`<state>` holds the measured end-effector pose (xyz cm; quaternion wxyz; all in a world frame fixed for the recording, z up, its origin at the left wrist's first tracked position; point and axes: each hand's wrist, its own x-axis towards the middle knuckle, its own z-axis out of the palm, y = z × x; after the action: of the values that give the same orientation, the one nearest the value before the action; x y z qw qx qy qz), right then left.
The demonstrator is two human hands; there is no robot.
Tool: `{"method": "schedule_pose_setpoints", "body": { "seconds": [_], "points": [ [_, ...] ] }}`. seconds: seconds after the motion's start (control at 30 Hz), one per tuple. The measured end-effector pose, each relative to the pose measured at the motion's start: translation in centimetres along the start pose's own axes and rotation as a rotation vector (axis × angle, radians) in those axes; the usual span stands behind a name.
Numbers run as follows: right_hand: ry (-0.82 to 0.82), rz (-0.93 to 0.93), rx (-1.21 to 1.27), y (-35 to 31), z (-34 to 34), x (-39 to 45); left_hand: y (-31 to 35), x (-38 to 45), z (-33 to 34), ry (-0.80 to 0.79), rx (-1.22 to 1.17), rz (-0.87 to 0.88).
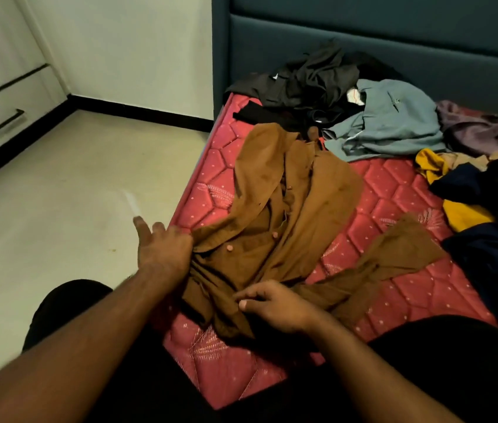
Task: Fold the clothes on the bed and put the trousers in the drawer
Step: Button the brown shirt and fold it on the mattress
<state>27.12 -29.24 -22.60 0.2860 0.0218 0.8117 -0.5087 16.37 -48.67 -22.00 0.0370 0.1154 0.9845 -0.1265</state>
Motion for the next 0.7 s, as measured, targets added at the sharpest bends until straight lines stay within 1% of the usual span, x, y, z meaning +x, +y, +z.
{"method": "schedule_pose_setpoints", "body": {
  "seconds": [0.03, 0.07, 0.1, 0.13, 0.17, 0.2, 0.23, 0.27, 0.3, 0.33, 0.37, 0.4, 0.43, 0.47, 0.53, 0.6, 0.7],
  "points": [
    [0.108, -0.103, -0.044, -0.2, -0.2, 0.7, 0.0, -0.7, 0.1, 0.050, -0.003, -0.029],
    [0.234, -0.173, -0.037, -0.7, -1.0, 1.5, 0.4, -1.4, 0.2, 0.121, -0.047, -0.021],
    [0.366, -0.218, -0.033, -1.4, -2.3, 2.1, 1.2, -1.8, -0.1, 0.195, -0.161, 0.023],
    [0.494, -0.245, -0.049, -2.2, -4.1, 2.7, 2.2, -2.0, -0.7, 0.266, -0.338, 0.085],
    [0.589, -0.260, -0.126, -2.6, -6.1, 3.5, 3.4, -1.8, -1.2, 0.289, -0.569, 0.130],
    [0.627, -0.270, -0.247, -3.1, -8.1, 4.2, 4.6, -1.5, -1.5, 0.254, -0.782, 0.132],
    [0.607, -0.255, -0.409, -3.5, -10.1, 5.1, 5.7, -0.9, -1.3, 0.199, -0.921, 0.096],
    [0.546, -0.219, -0.618, -3.6, -12.2, 6.1, 6.7, -0.3, -0.7, 0.138, -0.995, 0.024],
    [0.455, -0.155, -0.835, -3.5, -14.2, 7.2, 7.5, 0.1, 0.1, 0.062, -0.983, -0.049],
    [0.341, -0.053, -1.016, -3.2, -16.1, 8.5, 8.3, 0.4, 1.2, -0.005, -0.907, -0.090],
    [0.239, 0.037, -1.141, -2.7, -17.6, 9.6, 8.8, 0.6, 2.3, -0.036, -0.804, -0.091],
    [0.166, 0.091, -1.195, -2.3, -18.7, 11.0, 9.2, 0.9, 3.4, -0.033, -0.705, -0.070],
    [0.130, 0.108, -1.196, -2.3, -19.3, 11.8, 9.3, 0.8, 4.0, -0.004, -0.635, -0.048],
    [0.084, 0.118, -1.181, -2.1, -20.0, 13.2, 9.3, 1.3, 4.6, 0.025, -0.593, -0.036],
    [0.028, 0.147, -1.253, -2.4, -20.4, 15.2, 8.9, 2.3, 5.4, 0.057, -0.572, -0.024],
    [0.015, 0.201, -1.327, -3.1, -21.3, 16.7, 8.1, 3.9, 5.9, 0.046, -0.561, 0.010],
    [0.027, 0.319, -1.276, -3.3, -22.6, 16.4, 5.8, 6.6, 6.4, 0.032, -0.532, 0.085]
  ]
}}
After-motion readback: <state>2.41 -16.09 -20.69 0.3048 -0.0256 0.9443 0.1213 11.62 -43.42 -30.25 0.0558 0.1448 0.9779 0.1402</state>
